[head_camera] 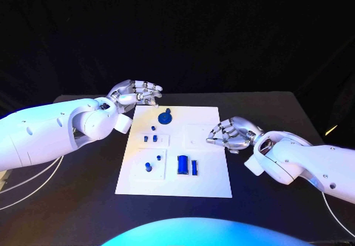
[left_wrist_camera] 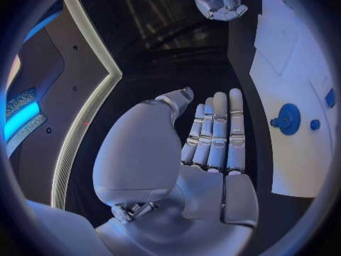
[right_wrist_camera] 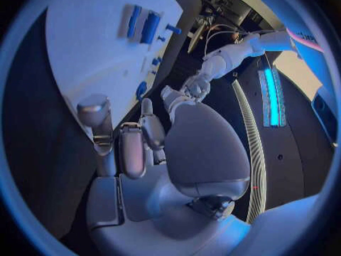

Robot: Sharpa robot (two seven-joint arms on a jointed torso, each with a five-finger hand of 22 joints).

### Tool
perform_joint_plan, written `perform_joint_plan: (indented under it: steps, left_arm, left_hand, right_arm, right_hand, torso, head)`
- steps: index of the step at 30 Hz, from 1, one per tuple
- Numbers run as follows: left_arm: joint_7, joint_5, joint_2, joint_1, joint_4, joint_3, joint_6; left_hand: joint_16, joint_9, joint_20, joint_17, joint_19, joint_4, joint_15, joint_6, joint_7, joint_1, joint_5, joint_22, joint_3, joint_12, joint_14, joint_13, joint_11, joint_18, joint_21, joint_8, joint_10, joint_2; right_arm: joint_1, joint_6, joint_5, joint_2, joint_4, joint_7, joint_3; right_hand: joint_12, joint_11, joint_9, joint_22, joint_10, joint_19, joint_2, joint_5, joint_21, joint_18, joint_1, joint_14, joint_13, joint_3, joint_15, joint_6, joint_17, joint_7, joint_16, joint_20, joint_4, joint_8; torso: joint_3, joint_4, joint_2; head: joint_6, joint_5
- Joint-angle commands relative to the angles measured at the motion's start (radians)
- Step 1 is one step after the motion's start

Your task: Assemble the parts on the task board

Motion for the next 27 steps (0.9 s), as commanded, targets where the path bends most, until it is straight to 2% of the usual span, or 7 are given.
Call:
perform_joint_plan:
  steps: [1, 6, 13, 14, 25, 26, 27]
  left_arm:
    - [0.058, 0.036, 0.016, 0.000, -0.021, -0.001, -0.034]
    - [0.101, 0.063, 0.045, -0.005, -0.066, -0.003, -0.068]
    - [0.164, 0.130, 0.116, -0.018, -0.181, -0.004, -0.112]
    - [0.176, 0.146, 0.141, -0.024, -0.220, -0.003, -0.117]
    - [0.206, 0.193, 0.244, -0.059, -0.378, -0.001, -0.134]
    - [0.159, 0.149, 0.234, -0.055, -0.364, -0.003, -0.115]
    - [0.159, 0.149, 0.234, -0.055, -0.363, -0.003, -0.116]
  left_hand:
    - [-0.089, -0.001, 0.021, -0.045, -0.047, 0.015, 0.009, -0.008, 0.011, -0.004, 0.000, -0.048, 0.003, 0.000, -0.038, -0.008, 0.001, -0.005, -0.080, 0.012, -0.008, -0.008]
    - [-0.342, -0.011, 0.069, -0.141, -0.056, 0.056, 0.034, -0.015, -0.018, -0.004, -0.004, -0.201, -0.009, -0.114, -0.017, -0.090, 0.016, 0.007, -0.271, 0.022, 0.014, -0.018]
    - [-0.615, -0.060, 0.101, -0.204, -0.133, 0.082, 0.052, -0.015, -0.060, 0.011, -0.004, -0.369, -0.068, -0.294, -0.113, -0.149, 0.016, -0.028, -0.461, -0.057, 0.021, -0.004]
    - [-0.651, -0.072, 0.100, -0.218, -0.147, 0.086, 0.050, -0.013, -0.058, 0.014, -0.004, -0.398, -0.083, -0.326, -0.126, -0.150, 0.012, -0.040, -0.467, -0.070, 0.024, 0.002]
    - [-0.730, -0.101, 0.100, -0.261, -0.156, 0.089, 0.051, 0.002, -0.053, 0.035, -0.001, -0.474, -0.129, -0.414, -0.133, -0.150, 0.000, -0.054, -0.465, -0.106, 0.015, 0.026]
    - [-0.898, -0.335, -0.190, -0.526, -0.842, -0.165, -0.092, -0.761, -0.198, -0.406, -0.128, -0.730, -0.491, -0.517, -0.875, -0.214, -0.148, -0.177, -0.528, -0.376, -0.902, 0.208]
    - [-0.898, -0.335, -0.190, -0.526, -0.842, -0.165, -0.092, -0.761, -0.198, -0.410, -0.128, -0.730, -0.491, -0.517, -0.875, -0.214, -0.148, -0.177, -0.528, -0.376, -0.902, 0.208]
  right_arm:
    - [0.008, -0.035, 0.244, 0.011, -0.073, 0.216, 0.003]
    - [0.014, -0.043, 0.394, 0.051, -0.215, 0.304, 0.009]
    - [0.014, -0.004, 0.553, 0.130, -0.414, 0.407, 0.021]
    - [0.011, 0.014, 0.569, 0.152, -0.462, 0.426, 0.025]
    - [-0.004, 0.093, 0.591, 0.234, -0.598, 0.467, 0.034]
    - [-0.002, 0.027, 0.560, 0.227, -0.589, 0.413, 0.033]
    - [-0.002, 0.026, 0.560, 0.227, -0.588, 0.413, 0.034]
  right_hand:
    - [-0.212, 0.014, -0.010, -0.010, -0.127, -0.093, 0.003, 0.016, -0.304, 0.052, 0.033, -0.015, -0.104, 0.005, 0.017, -0.024, -0.136, 0.013, -0.122, 0.011, -0.008, -0.025]
    - [-0.585, 0.041, -0.019, -0.189, -0.318, -0.195, 0.002, 0.028, -0.594, 0.073, 0.087, -0.201, -0.406, 0.042, 0.047, -0.057, -0.581, 0.040, -0.596, 0.040, -0.005, -0.053]
    - [-0.878, 0.102, -0.048, -0.452, -0.360, -0.406, -0.028, 0.026, -0.714, 0.066, 0.118, -0.411, -0.791, 0.146, 0.125, -0.087, -0.712, 0.080, -0.977, 0.120, 0.004, -0.108]
    - [-0.954, 0.120, -0.065, -0.575, -0.368, -0.490, -0.033, 0.024, -0.717, 0.074, 0.109, -0.474, -0.918, 0.162, 0.159, -0.094, -0.775, 0.095, -1.095, 0.161, -0.007, -0.145]
    - [-1.059, 0.142, -0.099, -0.905, -0.349, -0.463, -0.004, 0.015, -0.713, 0.077, 0.076, -0.447, -1.187, 0.137, 0.180, -0.069, -0.922, 0.102, -1.264, 0.185, -0.076, -0.243]
    - [-1.179, -0.023, -0.393, -1.308, -0.659, -1.375, 0.182, -0.107, -0.776, -0.108, -0.329, -0.759, -1.307, -0.283, 0.050, -0.902, -1.302, -0.105, -1.426, -0.061, -0.259, -0.488]
    - [-1.179, -0.023, -0.393, -1.308, -0.660, -1.375, 0.182, -0.107, -0.776, -0.108, -0.335, -0.759, -1.307, -0.283, 0.050, -0.902, -1.302, -0.105, -1.426, -0.061, -0.259, -0.488]
  torso:
    - [-0.0053, 0.0002, -0.015]
    - [-0.0115, 0.0010, -0.030]
    - [-0.0150, 0.0000, -0.050]
    - [-0.0143, 0.0000, -0.056]
    - [-0.0047, -0.0093, -0.070]
    - [-0.0095, -0.0043, -0.068]
    - [-0.0094, -0.0039, -0.068]
  head:
    - [0.019, 0.000]
    - [0.039, 0.002]
    - [0.100, 0.007]
    - [0.111, 0.010]
    - [0.167, 0.017]
    - [0.154, 0.016]
    - [0.155, 0.015]
